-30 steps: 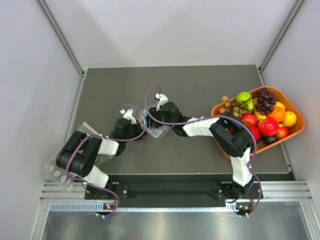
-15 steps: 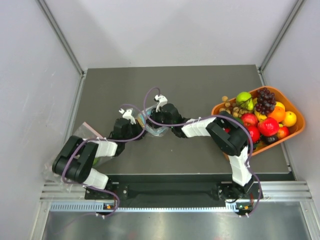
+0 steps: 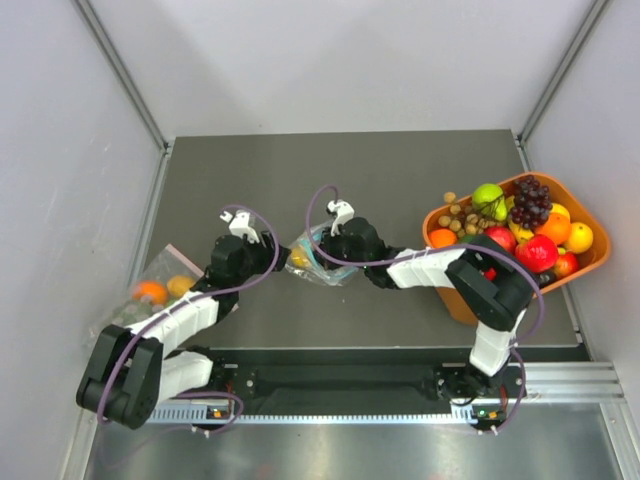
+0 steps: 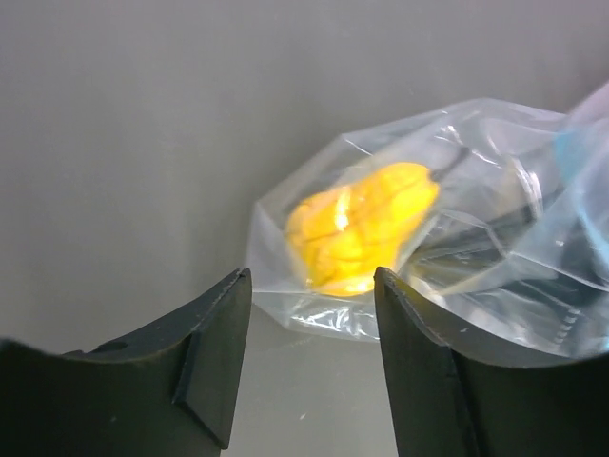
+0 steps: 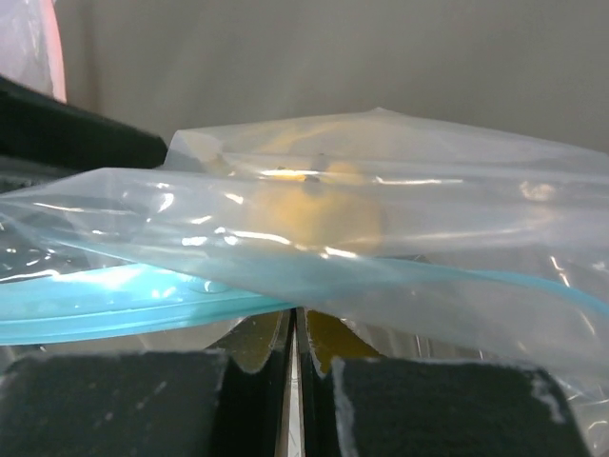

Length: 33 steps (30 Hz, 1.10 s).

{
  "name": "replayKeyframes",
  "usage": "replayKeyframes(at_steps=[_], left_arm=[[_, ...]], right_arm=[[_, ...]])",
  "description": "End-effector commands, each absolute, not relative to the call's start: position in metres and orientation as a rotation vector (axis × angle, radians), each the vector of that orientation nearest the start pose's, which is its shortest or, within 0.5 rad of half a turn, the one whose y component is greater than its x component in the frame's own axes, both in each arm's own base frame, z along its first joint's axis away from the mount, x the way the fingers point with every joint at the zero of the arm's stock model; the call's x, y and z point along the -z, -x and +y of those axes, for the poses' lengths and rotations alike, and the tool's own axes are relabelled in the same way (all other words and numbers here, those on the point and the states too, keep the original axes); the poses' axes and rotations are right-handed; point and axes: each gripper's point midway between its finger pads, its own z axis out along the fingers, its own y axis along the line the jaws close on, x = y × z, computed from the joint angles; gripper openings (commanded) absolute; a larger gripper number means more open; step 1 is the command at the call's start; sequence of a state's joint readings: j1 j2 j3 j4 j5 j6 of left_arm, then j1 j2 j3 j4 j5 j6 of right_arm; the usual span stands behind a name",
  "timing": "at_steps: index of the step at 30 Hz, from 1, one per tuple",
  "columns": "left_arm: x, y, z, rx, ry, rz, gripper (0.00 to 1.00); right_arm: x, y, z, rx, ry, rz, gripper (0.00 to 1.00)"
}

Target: Open the zip-top bag and remove the fake food

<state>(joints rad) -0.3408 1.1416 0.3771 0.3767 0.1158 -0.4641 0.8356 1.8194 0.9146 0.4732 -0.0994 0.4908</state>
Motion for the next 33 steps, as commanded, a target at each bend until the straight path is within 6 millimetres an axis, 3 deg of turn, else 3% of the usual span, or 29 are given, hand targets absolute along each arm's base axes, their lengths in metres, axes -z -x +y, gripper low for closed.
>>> replayKeyframes(at_steps=[1,6,10,13,23,33], left_arm=[[-0.1,-0.306,-0.155,0.67,0.013,2.001,0.61],[-0.105,-0.297,-0.171,0.792,-0.053,1.957,0.62],[-0.096,-0.292,-0.178,0.852,-0.075,1.948,0.63],[-0.098,-0.29,-0.183,0.898,-0.067,1.91,0.63],[-0.075,-0.297,-0.168,0.792,0.012,1.993,0.62],[-0.085,-0.299,-0.177,0.86,0.012,1.942,0.63]], right_arm=[[-0.11,-0.294,0.39,-0.964,0.437,2.011,0.0],[-0.124,-0.288,0.391,-1.012,0.445,1.997,0.0],[-0.133,-0.283,0.396,-1.1,0.431,1.983,0.0],[-0.132,-0.278,0.397,-1.136,0.443,1.993,0.0],[-0.142,-0.274,0.39,-1.219,0.427,1.986,0.0],[-0.148,-0.264,0.398,-1.321,0.442,1.991,0.0]])
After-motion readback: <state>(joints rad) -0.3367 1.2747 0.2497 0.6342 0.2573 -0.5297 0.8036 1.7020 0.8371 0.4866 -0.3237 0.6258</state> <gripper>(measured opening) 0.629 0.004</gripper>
